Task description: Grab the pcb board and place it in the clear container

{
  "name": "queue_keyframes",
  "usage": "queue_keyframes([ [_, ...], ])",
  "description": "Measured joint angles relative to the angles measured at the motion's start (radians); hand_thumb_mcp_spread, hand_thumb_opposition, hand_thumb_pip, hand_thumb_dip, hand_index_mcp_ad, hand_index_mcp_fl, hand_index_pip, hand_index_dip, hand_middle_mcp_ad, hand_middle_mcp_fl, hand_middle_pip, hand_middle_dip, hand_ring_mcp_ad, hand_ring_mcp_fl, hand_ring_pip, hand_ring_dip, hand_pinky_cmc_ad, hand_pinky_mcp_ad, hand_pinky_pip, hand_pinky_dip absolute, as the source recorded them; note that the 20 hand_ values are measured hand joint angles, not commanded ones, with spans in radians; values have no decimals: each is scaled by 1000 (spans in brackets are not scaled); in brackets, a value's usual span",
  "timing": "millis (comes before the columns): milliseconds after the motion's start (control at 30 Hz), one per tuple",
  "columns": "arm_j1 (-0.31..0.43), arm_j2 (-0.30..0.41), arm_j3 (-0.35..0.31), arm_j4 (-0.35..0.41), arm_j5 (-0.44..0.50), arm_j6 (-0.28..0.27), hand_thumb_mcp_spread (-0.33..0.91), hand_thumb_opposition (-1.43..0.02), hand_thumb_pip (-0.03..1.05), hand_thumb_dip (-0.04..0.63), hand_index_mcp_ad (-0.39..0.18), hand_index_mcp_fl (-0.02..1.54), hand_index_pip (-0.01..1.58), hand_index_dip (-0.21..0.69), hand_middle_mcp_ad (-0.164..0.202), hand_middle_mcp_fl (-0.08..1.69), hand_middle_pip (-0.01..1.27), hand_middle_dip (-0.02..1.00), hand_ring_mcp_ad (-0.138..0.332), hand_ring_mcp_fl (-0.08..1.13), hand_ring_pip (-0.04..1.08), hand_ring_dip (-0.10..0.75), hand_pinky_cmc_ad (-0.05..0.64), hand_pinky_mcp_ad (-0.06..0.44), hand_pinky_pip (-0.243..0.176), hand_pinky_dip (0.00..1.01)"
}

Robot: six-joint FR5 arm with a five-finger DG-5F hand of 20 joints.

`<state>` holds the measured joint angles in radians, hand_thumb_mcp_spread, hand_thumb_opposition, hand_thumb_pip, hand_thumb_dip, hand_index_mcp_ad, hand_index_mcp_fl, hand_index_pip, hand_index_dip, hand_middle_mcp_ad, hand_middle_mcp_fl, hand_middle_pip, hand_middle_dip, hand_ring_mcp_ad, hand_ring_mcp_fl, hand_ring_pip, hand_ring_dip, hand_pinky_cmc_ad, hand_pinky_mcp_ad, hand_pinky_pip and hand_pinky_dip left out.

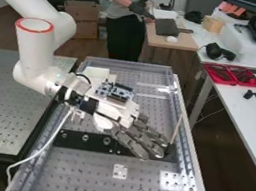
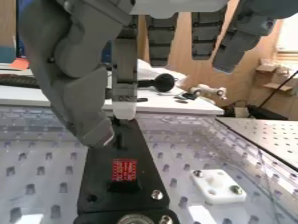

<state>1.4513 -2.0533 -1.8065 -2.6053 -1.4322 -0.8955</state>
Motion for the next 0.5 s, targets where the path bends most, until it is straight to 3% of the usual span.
queue_keyframes([
  [67, 0, 0, 0, 2, -2, -3, 417, -876, 648, 253, -98, 101, 1557, 113, 28, 21, 145, 108, 201, 0, 91, -5, 347, 199, -113, 358],
  [267, -2, -2, 0, -1, -13, -47, 417, -876, 648, 253, -101, 134, 1557, 113, 26, 21, 145, 108, 195, 0, 91, -5, 340, 197, -106, 346],
  [433, -6, -3, 0, -4, -16, -48, 428, -899, 648, 253, -117, 208, 1555, 110, 24, 21, 145, 108, 197, 0, 91, -5, 340, 197, -106, 349],
  [500, -7, -5, 1, -6, -16, -47, 443, -899, 714, 253, -119, 225, 1555, 113, 21, 21, 145, 108, 194, 0, 91, -5, 337, 195, -106, 330],
])
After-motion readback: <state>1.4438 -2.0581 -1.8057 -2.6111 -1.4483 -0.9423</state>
